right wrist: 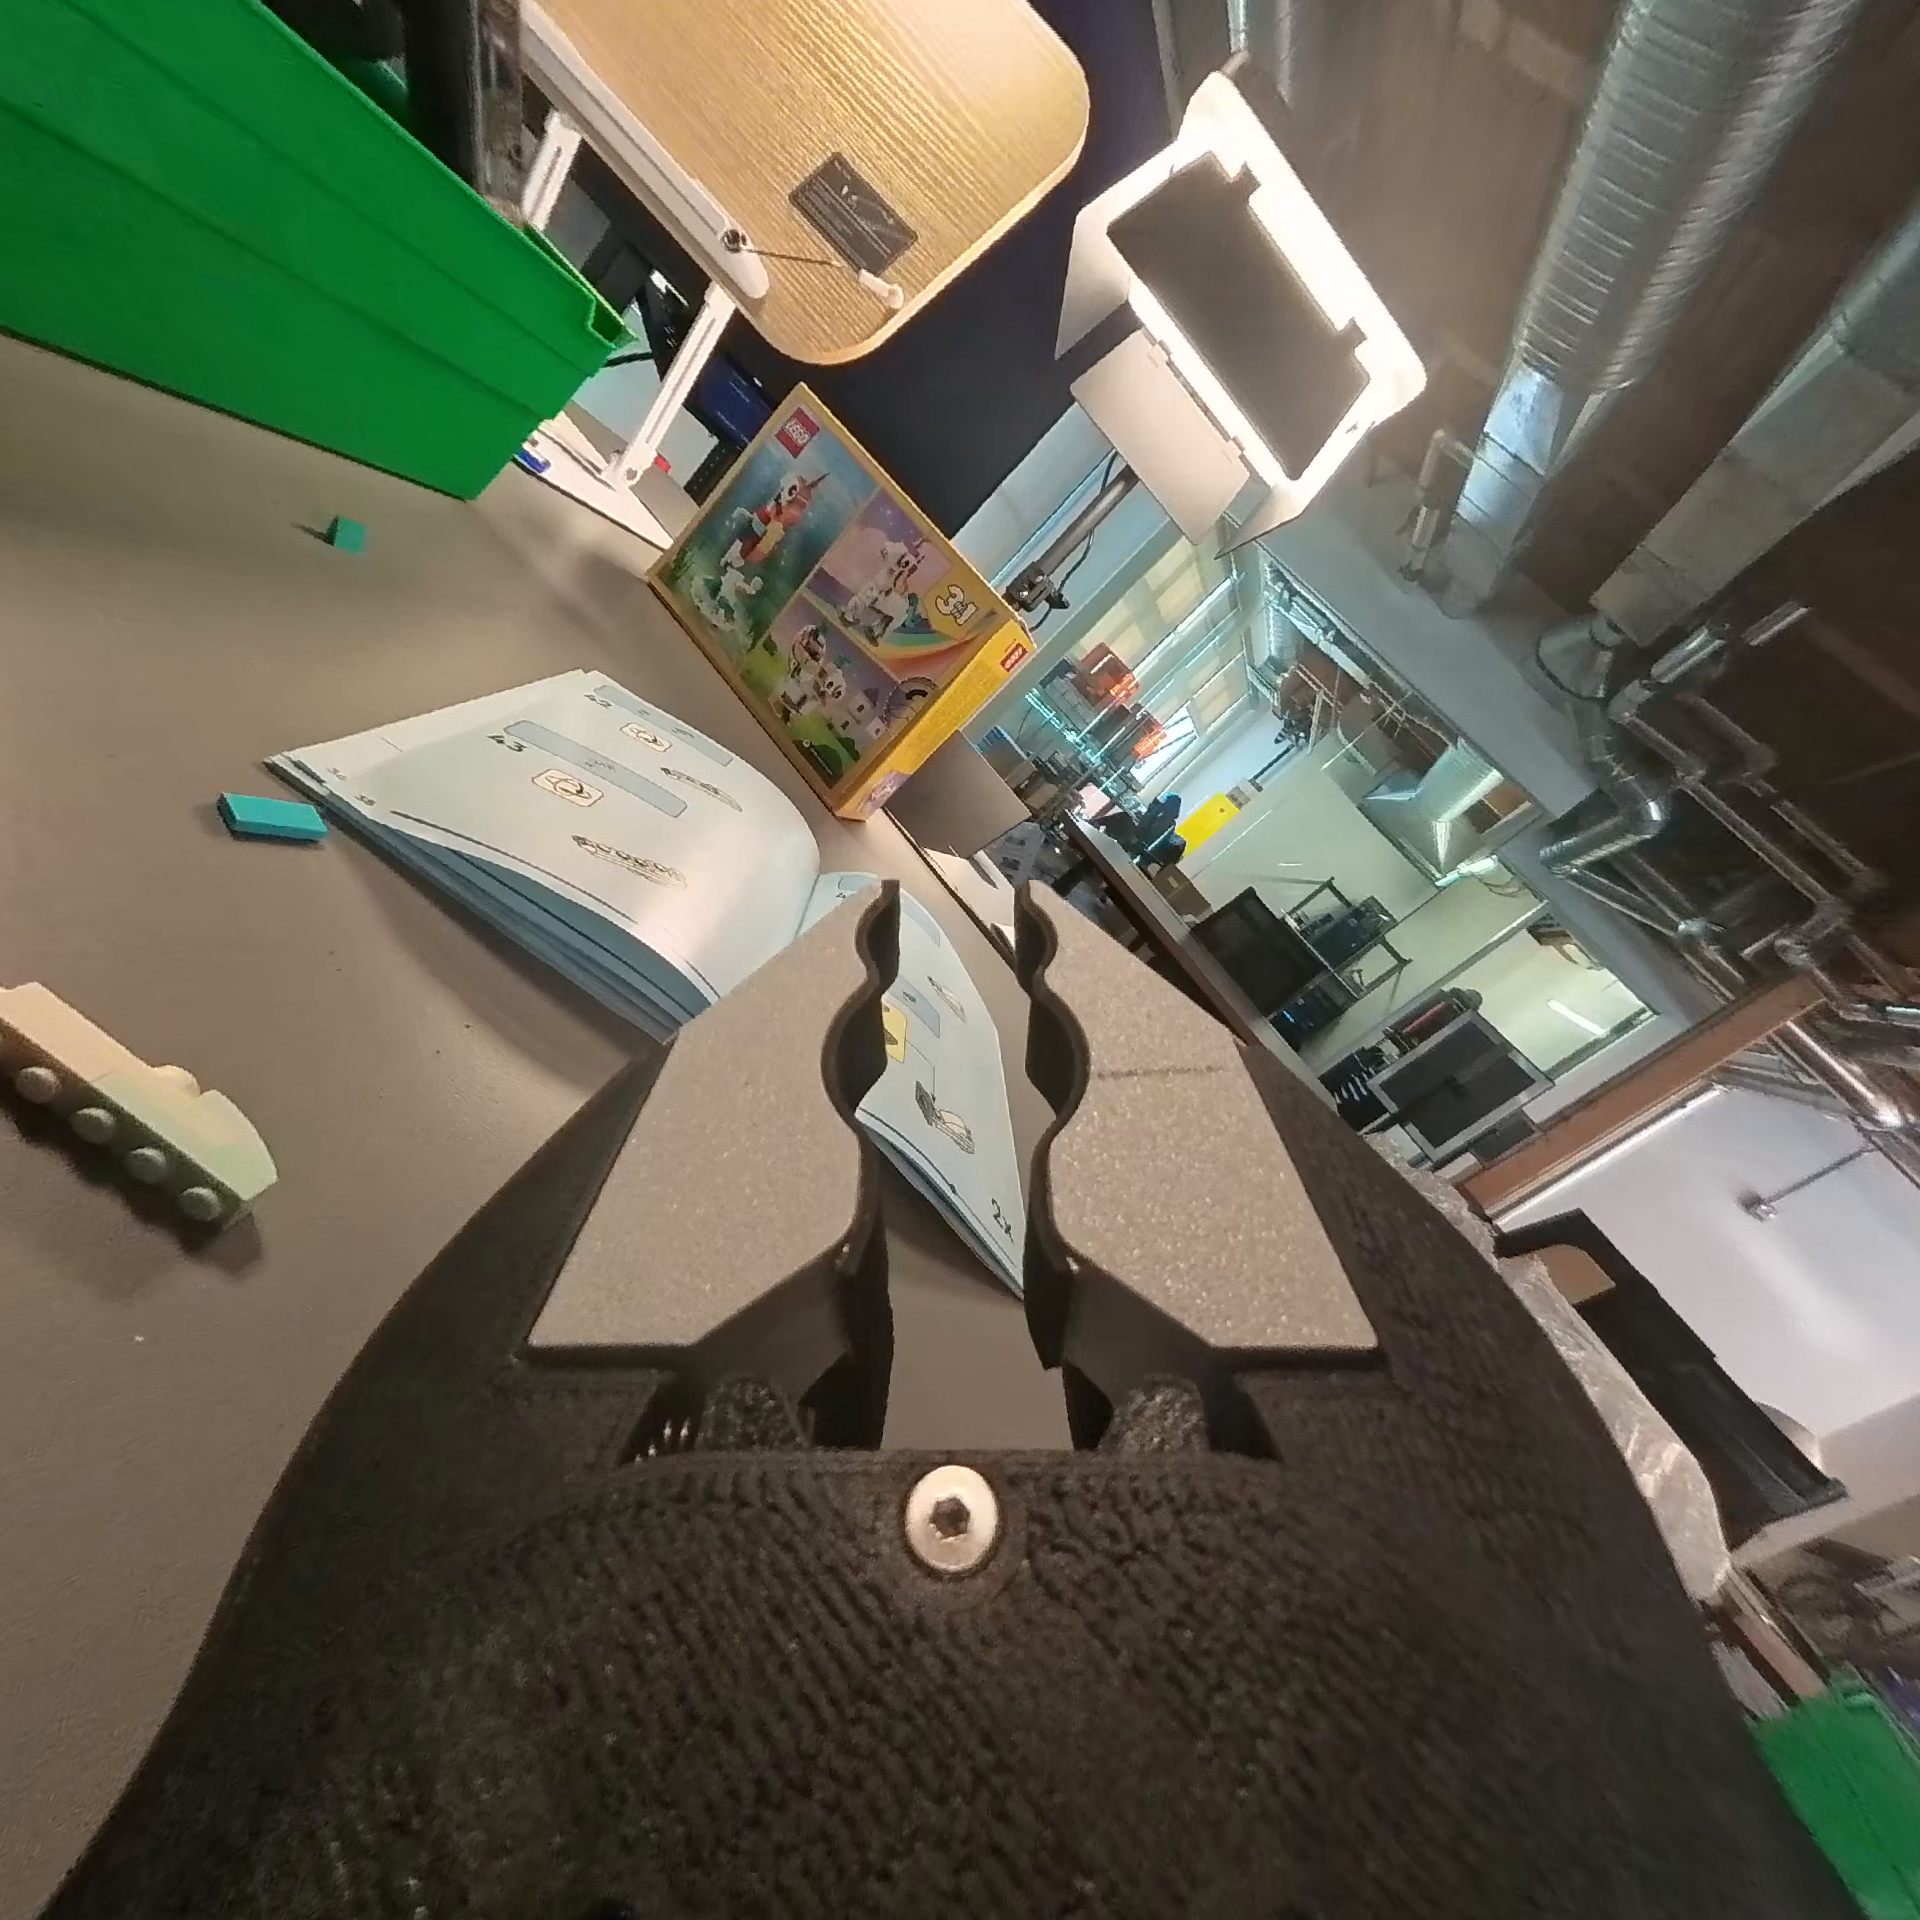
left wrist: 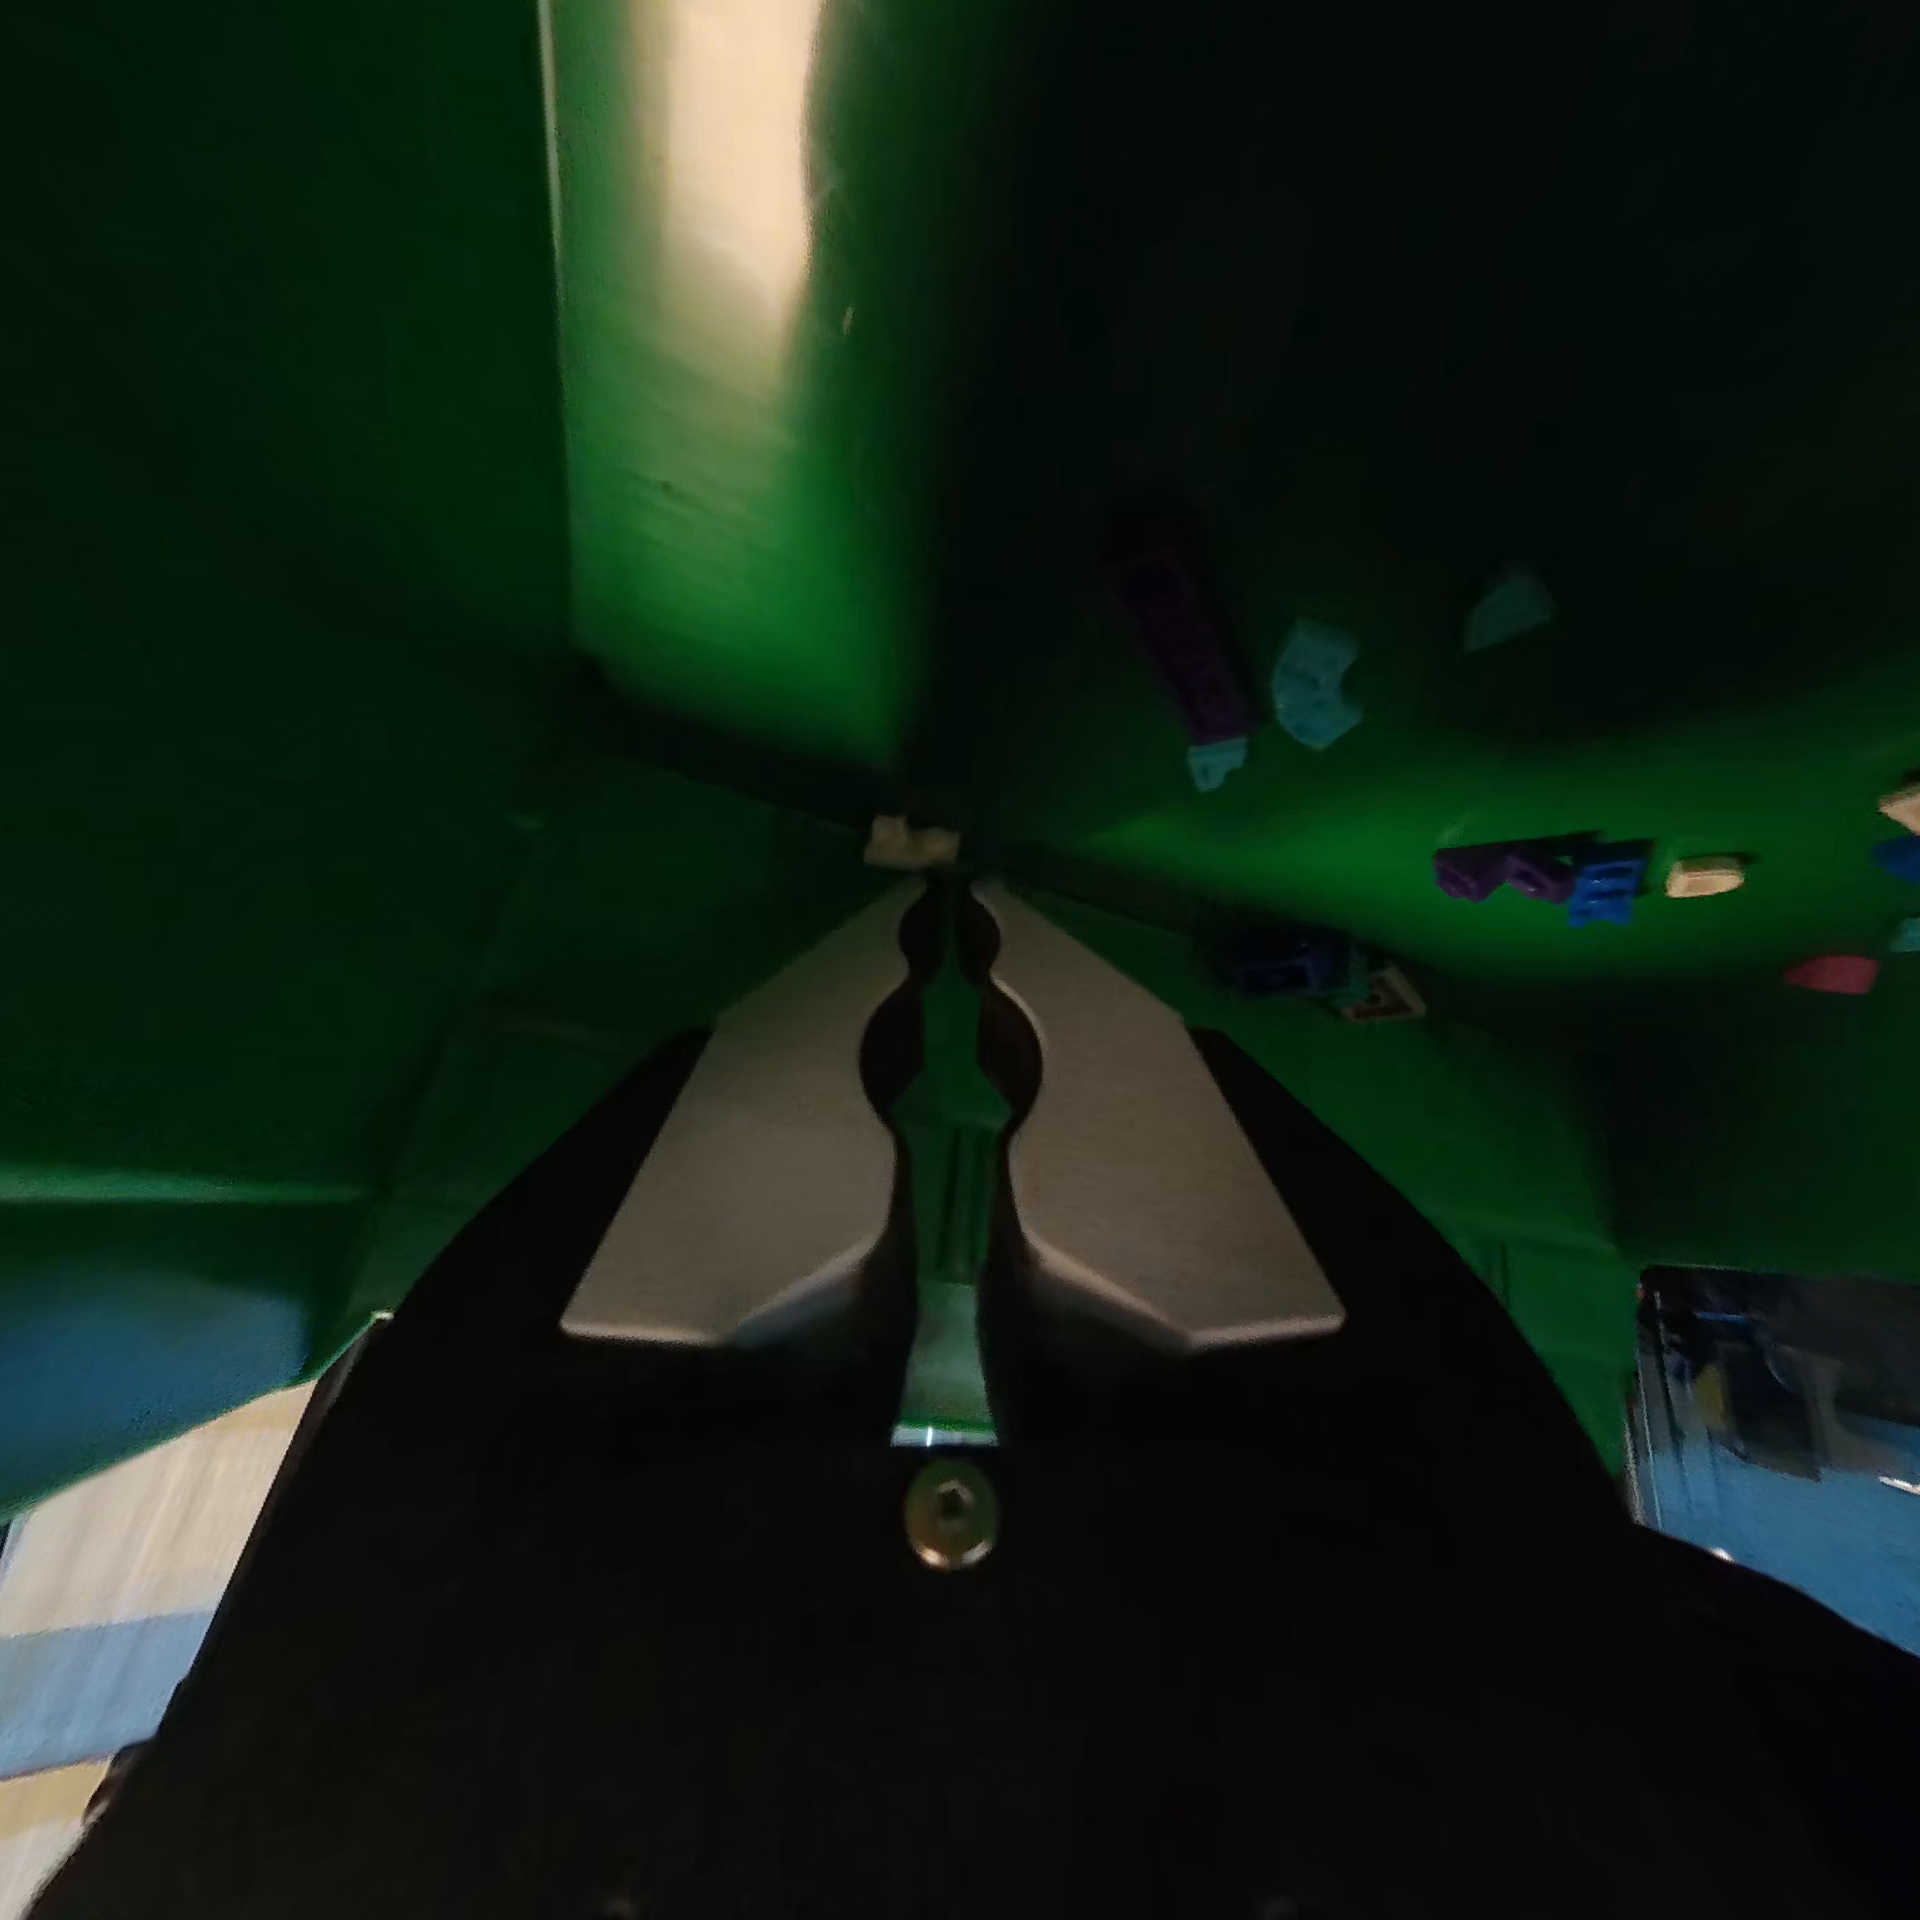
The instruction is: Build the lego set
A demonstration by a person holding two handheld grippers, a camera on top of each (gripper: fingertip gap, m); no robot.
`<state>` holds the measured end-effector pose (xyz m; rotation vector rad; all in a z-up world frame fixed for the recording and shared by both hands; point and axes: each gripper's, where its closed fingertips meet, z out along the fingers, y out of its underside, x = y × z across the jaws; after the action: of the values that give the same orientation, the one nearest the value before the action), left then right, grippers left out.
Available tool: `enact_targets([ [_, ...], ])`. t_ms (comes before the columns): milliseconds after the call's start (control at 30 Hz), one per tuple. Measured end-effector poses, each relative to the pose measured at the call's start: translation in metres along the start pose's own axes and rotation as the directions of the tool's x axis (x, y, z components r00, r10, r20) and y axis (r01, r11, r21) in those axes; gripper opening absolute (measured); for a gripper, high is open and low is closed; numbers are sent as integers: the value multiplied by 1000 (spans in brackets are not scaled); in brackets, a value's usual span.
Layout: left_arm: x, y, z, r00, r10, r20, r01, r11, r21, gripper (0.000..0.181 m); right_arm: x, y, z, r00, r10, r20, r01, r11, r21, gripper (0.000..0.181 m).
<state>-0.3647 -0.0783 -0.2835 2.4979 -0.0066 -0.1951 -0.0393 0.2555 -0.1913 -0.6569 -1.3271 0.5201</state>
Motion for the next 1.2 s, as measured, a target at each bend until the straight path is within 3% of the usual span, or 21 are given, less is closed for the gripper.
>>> enact_targets([
  [33,0,0,0,1000,1,-1,-1,1000,12,0,0,0,0,1000,2,-1,-2,1000,1,20],
  [167,-5,-9,-4,999,23,26,-25,995,98,0,0,-1,0,1000,5,3,-5,1000,5,19],
  [300,10,-32,-23,996,23,-86,4,954,300,0,-1,-1,0,1000,4,6,-4,1000,8,19],
  [533,-4,-28,-26,993,-78,-87,103,935,340,28,-1,-1,0,1000,2,10,-2,1000,7,19],
  [667,-17,-27,-21,988,-145,-50,153,923,352,34,-2,-1,1,1000,1,14,-1,1000,5,19],
  [800,-13,-30,-17,981,-155,-116,187,914,360,30,-4,0,1,1000,-5,18,5,1000,3,19],
  [833,-12,-30,-17,980,-155,-128,191,914,359,17,-4,0,1,1000,-7,18,7,1000,3,19],
  [1000,-4,-28,-17,980,-122,-156,172,913,369,15,-4,-2,1,1000,-10,21,10,1000,9,19],
  [1100,3,-24,-31,984,-123,-128,167,886,433,15,-5,-3,0,1000,-5,27,4,1000,20,19],
  [1200,17,-16,-65,985,-158,-67,169,818,549,15,-6,-6,0,999,11,38,-12,999,35,19],
])
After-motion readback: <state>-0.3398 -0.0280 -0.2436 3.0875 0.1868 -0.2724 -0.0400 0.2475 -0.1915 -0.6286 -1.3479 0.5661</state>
